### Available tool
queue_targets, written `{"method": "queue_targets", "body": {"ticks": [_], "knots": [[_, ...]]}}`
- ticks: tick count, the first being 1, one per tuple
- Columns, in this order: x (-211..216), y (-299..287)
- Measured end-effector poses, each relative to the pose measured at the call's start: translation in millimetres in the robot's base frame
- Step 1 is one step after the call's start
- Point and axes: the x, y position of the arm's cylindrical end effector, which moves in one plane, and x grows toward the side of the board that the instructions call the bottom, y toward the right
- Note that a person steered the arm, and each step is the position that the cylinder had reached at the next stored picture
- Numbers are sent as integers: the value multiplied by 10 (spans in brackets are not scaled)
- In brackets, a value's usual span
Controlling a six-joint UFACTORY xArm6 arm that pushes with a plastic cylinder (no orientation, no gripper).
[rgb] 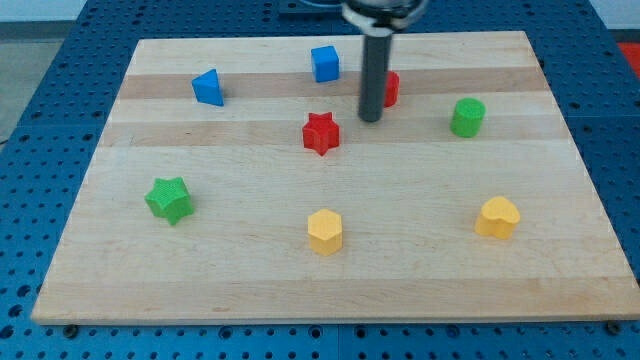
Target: Move the red star towards the blue triangle
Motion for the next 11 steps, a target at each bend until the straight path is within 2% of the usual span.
{"method": "queue_targets", "body": {"ticks": [2, 9, 11], "knots": [[462, -365], [547, -625], [575, -1251]]}}
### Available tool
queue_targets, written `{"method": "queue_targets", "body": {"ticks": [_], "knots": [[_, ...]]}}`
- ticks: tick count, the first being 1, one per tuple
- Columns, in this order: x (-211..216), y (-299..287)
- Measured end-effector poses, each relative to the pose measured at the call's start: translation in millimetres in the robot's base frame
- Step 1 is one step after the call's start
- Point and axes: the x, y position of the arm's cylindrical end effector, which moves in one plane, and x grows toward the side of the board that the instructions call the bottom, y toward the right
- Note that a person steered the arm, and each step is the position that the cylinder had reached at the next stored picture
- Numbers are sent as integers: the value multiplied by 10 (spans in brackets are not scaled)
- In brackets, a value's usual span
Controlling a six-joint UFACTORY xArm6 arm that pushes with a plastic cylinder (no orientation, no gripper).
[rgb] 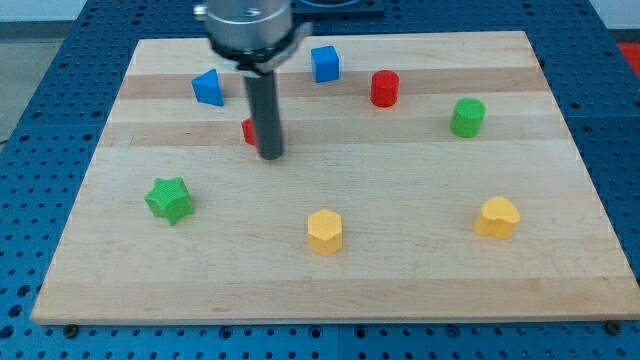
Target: Move the red star towards the blue triangle
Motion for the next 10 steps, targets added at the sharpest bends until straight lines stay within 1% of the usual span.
{"method": "queue_targets", "body": {"ticks": [1, 2, 3, 4, 5, 7, 9, 10], "knots": [[-91, 348], [-401, 711], [-655, 740], [-631, 401], [-648, 299], [-611, 299], [-570, 878], [-570, 775]]}}
